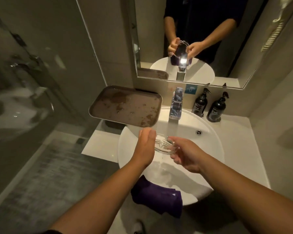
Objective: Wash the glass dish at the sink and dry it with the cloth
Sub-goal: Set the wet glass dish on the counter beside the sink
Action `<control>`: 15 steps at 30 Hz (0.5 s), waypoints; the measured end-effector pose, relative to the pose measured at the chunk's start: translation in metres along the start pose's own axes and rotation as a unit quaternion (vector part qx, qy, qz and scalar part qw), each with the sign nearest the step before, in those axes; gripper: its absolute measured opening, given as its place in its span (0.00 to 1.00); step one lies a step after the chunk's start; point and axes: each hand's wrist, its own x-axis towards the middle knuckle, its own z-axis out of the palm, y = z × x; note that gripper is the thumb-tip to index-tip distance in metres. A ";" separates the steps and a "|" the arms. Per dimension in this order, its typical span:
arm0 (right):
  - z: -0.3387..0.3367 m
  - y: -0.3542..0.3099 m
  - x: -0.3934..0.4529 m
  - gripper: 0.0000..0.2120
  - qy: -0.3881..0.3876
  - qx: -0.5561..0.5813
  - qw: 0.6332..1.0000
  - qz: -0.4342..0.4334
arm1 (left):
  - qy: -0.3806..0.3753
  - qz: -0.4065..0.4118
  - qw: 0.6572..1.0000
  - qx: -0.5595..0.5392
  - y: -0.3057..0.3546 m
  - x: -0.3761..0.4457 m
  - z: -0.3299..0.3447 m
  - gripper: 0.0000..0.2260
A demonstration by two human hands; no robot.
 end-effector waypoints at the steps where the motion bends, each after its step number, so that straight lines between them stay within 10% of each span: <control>1: 0.005 0.001 -0.001 0.16 0.007 -0.044 0.998 -0.037 | 0.003 -0.047 0.998 -0.051 0.000 -0.005 -0.001 0.12; 7: 0.035 0.011 -0.007 0.16 0.055 -0.288 0.929 -0.226 | 0.031 -0.160 0.986 -0.044 -0.003 -0.024 -0.026 0.18; 15: 0.104 0.027 0.034 0.11 0.069 -0.491 0.837 -0.231 | 0.066 -0.127 0.982 0.127 -0.051 -0.012 -0.102 0.17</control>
